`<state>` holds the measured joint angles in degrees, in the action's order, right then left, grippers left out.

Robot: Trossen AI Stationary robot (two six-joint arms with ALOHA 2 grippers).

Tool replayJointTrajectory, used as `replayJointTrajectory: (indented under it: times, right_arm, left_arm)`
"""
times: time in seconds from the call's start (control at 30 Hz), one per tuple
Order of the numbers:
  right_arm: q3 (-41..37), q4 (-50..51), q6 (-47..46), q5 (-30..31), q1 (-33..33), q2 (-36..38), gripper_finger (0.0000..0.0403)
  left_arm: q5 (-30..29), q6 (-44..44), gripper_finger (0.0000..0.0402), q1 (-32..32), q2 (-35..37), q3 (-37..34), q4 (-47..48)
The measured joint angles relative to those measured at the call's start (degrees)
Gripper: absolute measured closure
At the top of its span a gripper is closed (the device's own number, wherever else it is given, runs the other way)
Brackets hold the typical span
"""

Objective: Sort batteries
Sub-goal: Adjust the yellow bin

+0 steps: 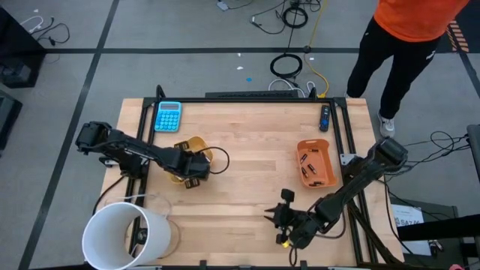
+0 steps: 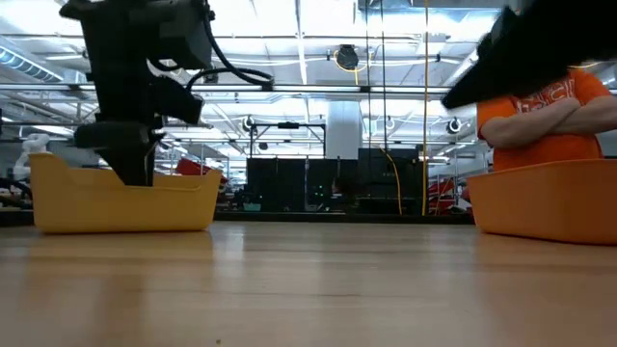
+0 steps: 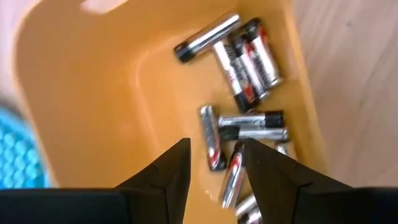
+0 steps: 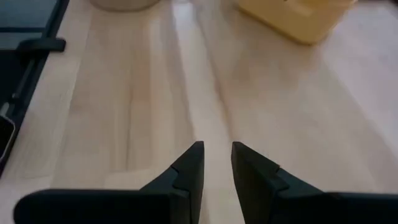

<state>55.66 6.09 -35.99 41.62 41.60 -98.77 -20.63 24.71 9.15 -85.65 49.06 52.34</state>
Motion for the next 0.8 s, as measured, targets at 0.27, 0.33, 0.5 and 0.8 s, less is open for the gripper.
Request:
replayJointTrajectory:
  times: [0.27,0.33,0.5,0.8]
  right_arm:
    - [0.0,4.1,8.7,0.2,-5.3,8.2,0.0328]
    - [0.0,6.8,9.7,0.3,-6.3,9.2,0.0328]
    - [0.0,15.2,9.7,0.3,-7.9,12.3,0.0328]
    - [0.0,26.6,2.7,0.3,-8.4,19.0,0.0328]
  left_arm:
    - [-1.0,2.0,0.0242,2.7,0.0,4.8,4.0]
    - [-1.1,2.0,0.0242,3.3,0.0,5.7,3.5]
    - [1.3,4.8,0.0242,4.0,0.0,7.8,2.7]
    - [11.2,6.4,0.0242,1.7,0.0,8.9,-5.5]
